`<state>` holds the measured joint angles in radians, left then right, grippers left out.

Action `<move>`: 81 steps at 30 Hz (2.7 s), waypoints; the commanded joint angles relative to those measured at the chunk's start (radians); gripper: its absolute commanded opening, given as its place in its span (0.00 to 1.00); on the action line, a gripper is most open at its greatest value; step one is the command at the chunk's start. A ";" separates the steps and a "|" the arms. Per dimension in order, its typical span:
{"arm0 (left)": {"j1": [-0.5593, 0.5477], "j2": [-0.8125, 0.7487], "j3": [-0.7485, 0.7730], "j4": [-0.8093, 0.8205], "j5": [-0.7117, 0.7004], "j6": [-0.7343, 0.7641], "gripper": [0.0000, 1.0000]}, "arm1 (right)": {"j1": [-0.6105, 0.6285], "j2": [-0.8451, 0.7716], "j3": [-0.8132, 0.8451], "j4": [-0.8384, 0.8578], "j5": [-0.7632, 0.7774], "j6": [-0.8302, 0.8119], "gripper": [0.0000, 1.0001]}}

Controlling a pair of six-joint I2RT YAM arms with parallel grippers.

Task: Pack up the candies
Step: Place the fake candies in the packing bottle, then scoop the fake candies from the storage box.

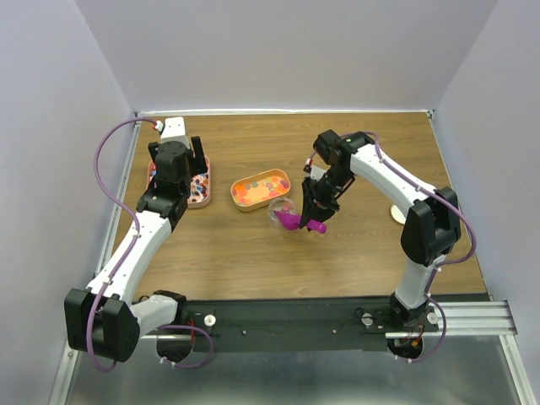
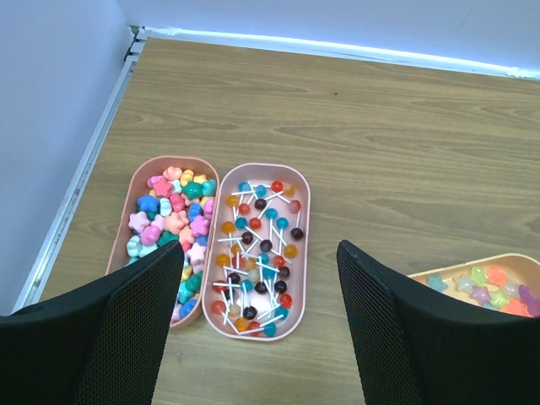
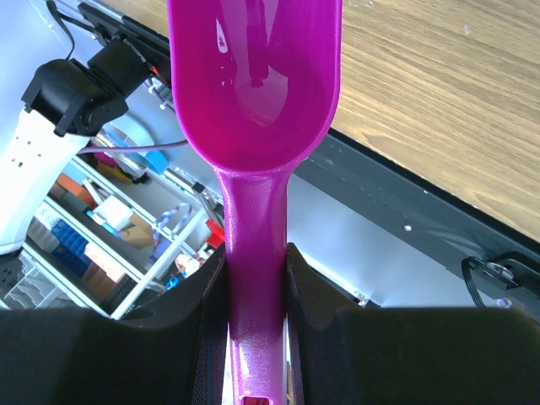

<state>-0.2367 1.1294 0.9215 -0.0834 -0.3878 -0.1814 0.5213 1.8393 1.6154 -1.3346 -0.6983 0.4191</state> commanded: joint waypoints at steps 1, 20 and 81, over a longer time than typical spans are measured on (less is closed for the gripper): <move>0.010 -0.023 -0.015 0.024 0.010 -0.006 0.81 | -0.004 -0.038 -0.011 -0.055 -0.037 0.007 0.01; 0.014 -0.025 -0.016 0.027 0.010 -0.007 0.81 | 0.022 -0.204 -0.124 0.067 0.117 -0.148 0.01; 0.010 0.264 -0.026 0.197 1.136 -0.305 0.67 | 0.172 -0.390 -0.448 0.881 0.428 -0.882 0.01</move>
<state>-0.2131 1.4025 0.9028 0.0544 0.6167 -0.4122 0.6815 1.4761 1.1866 -0.5674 -0.2180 -0.4469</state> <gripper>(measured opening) 0.667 0.340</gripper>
